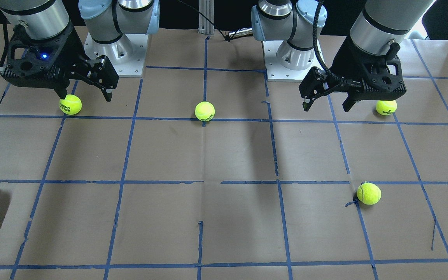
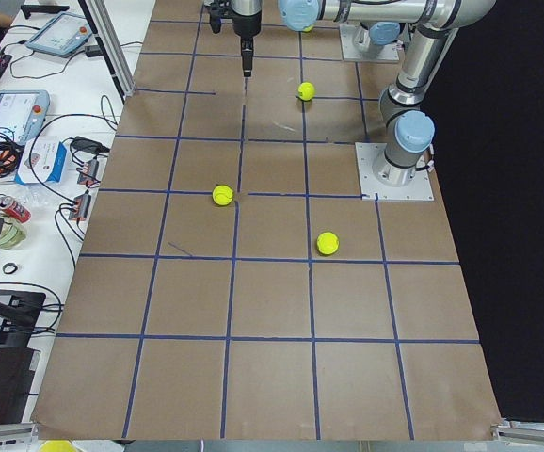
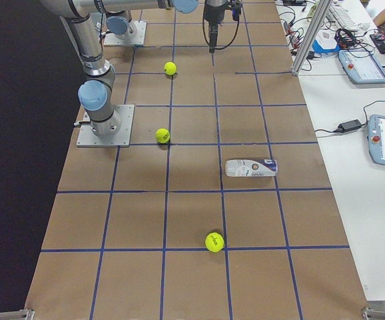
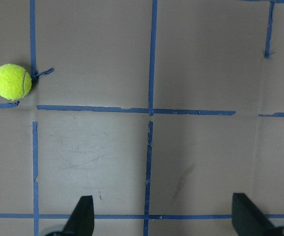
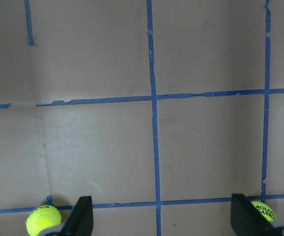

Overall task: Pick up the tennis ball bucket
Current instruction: 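Move the right gripper toward the upright white Wilson tennis ball can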

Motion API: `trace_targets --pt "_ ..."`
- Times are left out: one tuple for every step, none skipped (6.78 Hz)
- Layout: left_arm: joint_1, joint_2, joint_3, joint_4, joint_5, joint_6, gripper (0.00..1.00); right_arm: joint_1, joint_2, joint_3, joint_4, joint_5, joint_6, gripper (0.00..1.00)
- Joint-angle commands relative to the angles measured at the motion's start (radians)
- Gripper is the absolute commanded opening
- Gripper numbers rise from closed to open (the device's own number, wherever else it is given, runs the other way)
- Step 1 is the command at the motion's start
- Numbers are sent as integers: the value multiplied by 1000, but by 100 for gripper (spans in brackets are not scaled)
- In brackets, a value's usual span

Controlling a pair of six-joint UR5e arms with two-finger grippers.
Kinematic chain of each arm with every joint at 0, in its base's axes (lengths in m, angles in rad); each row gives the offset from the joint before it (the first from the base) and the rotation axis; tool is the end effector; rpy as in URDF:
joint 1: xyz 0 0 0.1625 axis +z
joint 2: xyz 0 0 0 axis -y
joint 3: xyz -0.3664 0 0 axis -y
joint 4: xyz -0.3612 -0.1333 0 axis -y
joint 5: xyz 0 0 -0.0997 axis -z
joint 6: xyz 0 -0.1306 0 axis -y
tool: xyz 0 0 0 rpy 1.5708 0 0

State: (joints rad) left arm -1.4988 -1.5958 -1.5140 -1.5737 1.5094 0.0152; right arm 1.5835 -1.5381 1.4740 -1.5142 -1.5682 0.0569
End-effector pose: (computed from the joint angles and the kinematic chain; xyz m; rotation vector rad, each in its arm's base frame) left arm -0.1069 -0.4825 0.4128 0.0861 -3.0799 0.0486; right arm 0.1396 -0.4714 0.4220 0.0693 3.1379 -0.0116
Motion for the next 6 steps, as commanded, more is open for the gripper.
trace_targets --pt "0 -1 0 1 2 0 100 3 0 5 -1 13 3 100" --pt "0 -1 0 1 2 0 100 -20 9 -6 -1 8 -41 100" --pt "0 -1 0 1 2 0 100 -33 4 0 0 -7 -83 100" --pt "3 -1 0 1 2 0 100 -49 4 -7 6 -6 -81 100" --pt "5 -1 0 1 2 0 100 -83 15 -23 -6 -82 -106 100" --pt "5 2 0 1 2 0 100 -174 57 -61 -6 -110 -117 100"
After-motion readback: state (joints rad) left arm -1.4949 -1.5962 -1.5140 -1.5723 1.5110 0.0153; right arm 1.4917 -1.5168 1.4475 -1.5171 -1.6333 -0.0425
